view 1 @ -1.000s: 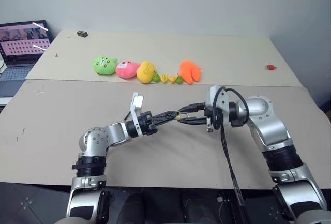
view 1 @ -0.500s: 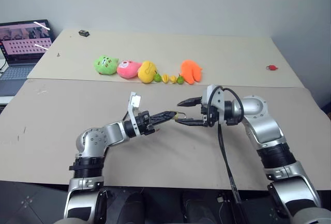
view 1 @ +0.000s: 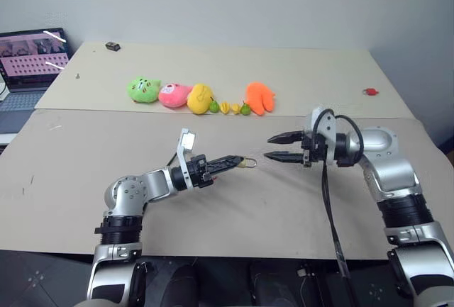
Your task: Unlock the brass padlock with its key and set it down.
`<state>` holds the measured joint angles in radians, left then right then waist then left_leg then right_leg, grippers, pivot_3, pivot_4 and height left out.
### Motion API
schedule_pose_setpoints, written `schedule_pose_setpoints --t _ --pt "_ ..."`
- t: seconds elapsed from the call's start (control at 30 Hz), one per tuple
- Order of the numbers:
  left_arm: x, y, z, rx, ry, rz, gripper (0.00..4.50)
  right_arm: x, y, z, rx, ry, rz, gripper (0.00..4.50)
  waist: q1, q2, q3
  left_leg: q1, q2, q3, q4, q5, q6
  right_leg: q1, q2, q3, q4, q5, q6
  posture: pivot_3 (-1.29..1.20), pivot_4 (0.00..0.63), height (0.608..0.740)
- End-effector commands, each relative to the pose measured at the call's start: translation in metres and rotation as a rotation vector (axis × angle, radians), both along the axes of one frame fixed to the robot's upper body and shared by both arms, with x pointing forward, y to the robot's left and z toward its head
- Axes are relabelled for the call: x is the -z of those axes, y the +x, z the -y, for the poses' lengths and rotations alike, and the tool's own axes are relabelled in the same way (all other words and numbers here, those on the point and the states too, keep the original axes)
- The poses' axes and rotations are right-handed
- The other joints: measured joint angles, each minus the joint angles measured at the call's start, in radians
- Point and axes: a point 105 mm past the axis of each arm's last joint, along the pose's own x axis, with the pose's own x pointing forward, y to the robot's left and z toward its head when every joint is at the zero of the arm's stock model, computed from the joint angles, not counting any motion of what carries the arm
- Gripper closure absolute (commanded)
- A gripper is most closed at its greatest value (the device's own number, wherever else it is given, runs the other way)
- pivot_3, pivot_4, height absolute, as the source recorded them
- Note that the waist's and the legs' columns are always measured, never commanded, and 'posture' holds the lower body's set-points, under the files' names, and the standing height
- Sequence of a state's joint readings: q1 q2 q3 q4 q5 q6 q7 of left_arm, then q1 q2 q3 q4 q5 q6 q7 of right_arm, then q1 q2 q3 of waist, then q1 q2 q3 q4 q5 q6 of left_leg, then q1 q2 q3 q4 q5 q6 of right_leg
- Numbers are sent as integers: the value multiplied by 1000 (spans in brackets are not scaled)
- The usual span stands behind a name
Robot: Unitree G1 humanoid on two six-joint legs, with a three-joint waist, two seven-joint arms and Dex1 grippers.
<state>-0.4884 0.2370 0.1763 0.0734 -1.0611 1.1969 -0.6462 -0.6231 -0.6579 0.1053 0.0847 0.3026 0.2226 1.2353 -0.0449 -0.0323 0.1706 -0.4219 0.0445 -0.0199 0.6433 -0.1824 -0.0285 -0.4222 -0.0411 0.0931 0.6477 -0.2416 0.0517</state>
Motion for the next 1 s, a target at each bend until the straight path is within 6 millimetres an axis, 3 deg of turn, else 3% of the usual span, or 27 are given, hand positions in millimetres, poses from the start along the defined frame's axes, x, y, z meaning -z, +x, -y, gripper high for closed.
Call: schedule_pose_setpoints --t 0.03,0.1,0.37,0.73,1.0 --pt "-10 -1 2 11 -33 34 4467 -27 -12 -10 -69 56 34 3988 1 0 0 0 0 0 0 0 0 0 0 0 0 0 0 0 150 717" --pt "-10 -1 2 9 -41 29 4467 -31 -19 -15 -101 69 13 4408 0 0 0 0 0 0 0 0 0 0 0 0 0 0 0 0 150 717" --pt "-14 0 4 12 -61 29 4467 -21 -26 -29 -125 54 -24 4408 1 0 0 0 0 0 0 0 0 0 0 0 0 0 0 0 150 717" --pt "-15 0 2 5 -73 23 4467 -7 -11 -24 -81 49 -40 4408 1 0 0 0 0 0 0 0 0 0 0 0 0 0 0 0 150 717" --pt "-18 3 -3 -24 -82 22 4467 0 -15 -22 -107 2 -52 4408 1 0 0 0 0 0 0 0 0 0 0 0 0 0 0 0 150 717"
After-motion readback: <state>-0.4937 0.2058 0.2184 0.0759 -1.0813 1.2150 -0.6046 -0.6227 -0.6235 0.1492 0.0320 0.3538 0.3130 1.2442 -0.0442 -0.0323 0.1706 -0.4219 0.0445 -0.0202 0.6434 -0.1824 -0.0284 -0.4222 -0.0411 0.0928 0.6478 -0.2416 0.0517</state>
